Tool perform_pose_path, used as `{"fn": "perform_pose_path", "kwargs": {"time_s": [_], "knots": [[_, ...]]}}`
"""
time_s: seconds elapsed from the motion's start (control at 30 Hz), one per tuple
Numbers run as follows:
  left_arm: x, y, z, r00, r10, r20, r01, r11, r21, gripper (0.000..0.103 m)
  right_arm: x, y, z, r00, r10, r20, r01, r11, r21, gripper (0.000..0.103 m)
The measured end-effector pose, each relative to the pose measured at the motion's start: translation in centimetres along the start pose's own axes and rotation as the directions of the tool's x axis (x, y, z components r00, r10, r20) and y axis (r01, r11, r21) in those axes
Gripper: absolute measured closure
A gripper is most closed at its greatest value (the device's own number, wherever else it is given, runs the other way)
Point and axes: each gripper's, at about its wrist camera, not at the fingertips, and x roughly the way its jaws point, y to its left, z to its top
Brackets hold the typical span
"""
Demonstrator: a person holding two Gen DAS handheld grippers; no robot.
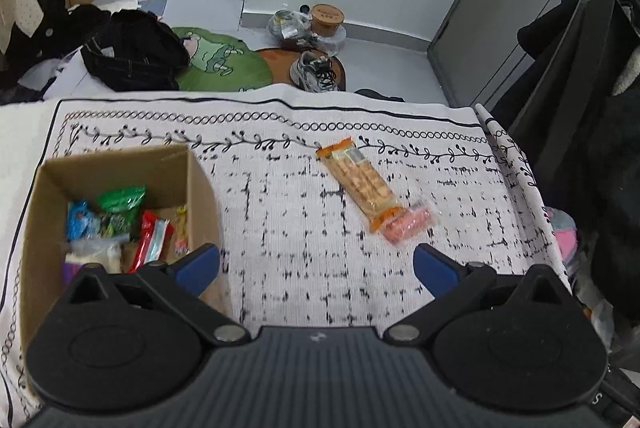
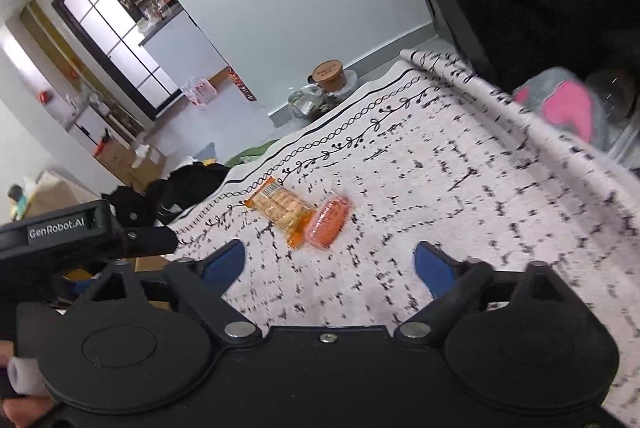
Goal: Organize snacks
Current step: 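Move both tools back over the orange biscuit bar and orange packet, then grasp the orange biscuit bar with the left tool while the right tool grasps the orange packet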
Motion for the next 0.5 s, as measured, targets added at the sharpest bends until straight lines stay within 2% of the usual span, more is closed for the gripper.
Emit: {"fn": "perform_pose_path", "kwargs": {"time_s": [0.3,0.5], "knots": [[3.7,-1.0,0.9,1.0,-0.014,0.012,0.014,1.0,-0.008,0.004,5.3,-1.0,1.0,0.999,0.033,-0.038,-0.028,0.993,0.113,0.036],[6.4,-1.1,1.8,1.0,-0.015,-0.009,0.015,1.0,-0.025,0.017,8.1,-1.2,1.3,0.996,0.055,-0.073,-0.043,0.986,0.159,0.04]]}}
